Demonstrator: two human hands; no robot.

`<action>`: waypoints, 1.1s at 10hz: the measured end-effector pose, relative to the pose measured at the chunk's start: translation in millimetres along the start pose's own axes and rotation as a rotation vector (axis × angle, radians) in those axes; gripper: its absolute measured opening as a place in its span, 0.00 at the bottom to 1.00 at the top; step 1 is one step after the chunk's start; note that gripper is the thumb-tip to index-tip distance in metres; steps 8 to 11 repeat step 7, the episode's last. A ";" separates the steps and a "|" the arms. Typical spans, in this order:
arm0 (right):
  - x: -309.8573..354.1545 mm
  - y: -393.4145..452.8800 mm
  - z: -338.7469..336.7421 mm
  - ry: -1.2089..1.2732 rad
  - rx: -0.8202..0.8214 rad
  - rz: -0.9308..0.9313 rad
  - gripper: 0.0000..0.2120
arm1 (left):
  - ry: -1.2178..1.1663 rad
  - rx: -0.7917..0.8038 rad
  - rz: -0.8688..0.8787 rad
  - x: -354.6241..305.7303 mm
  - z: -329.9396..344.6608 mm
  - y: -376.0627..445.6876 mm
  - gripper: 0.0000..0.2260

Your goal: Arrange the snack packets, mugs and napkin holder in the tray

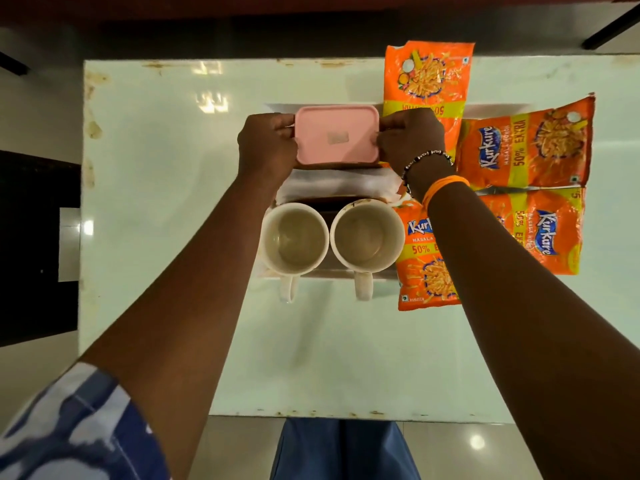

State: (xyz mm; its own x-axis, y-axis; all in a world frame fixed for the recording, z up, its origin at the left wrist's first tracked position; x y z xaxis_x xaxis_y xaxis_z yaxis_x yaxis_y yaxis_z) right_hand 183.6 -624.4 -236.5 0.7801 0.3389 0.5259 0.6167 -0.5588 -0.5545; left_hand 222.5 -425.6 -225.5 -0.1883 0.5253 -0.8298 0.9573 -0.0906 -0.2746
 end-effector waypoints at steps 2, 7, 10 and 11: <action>0.0 2.5 0.6 -0.013 -0.004 -0.030 0.13 | -0.002 0.014 0.054 2.3 2.1 1.0 0.19; -19.1 -87.4 -34.0 -0.471 -0.386 -0.459 0.26 | 0.924 0.016 0.707 -74.1 69.8 -98.3 0.26; -19.1 -87.4 -34.0 -0.471 -0.386 -0.459 0.26 | 0.924 0.016 0.707 -74.1 69.8 -98.3 0.26; -19.1 -87.4 -34.0 -0.471 -0.386 -0.459 0.26 | 0.924 0.016 0.707 -74.1 69.8 -98.3 0.26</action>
Point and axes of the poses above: each hand's wrist, its own y-axis towards the middle knuckle, its own z-axis out of the palm, x = y × z, the point moved 8 cm from there along y, towards the middle knuckle, and after that the axes turned 13 degrees about z, right-handed, at the moved point
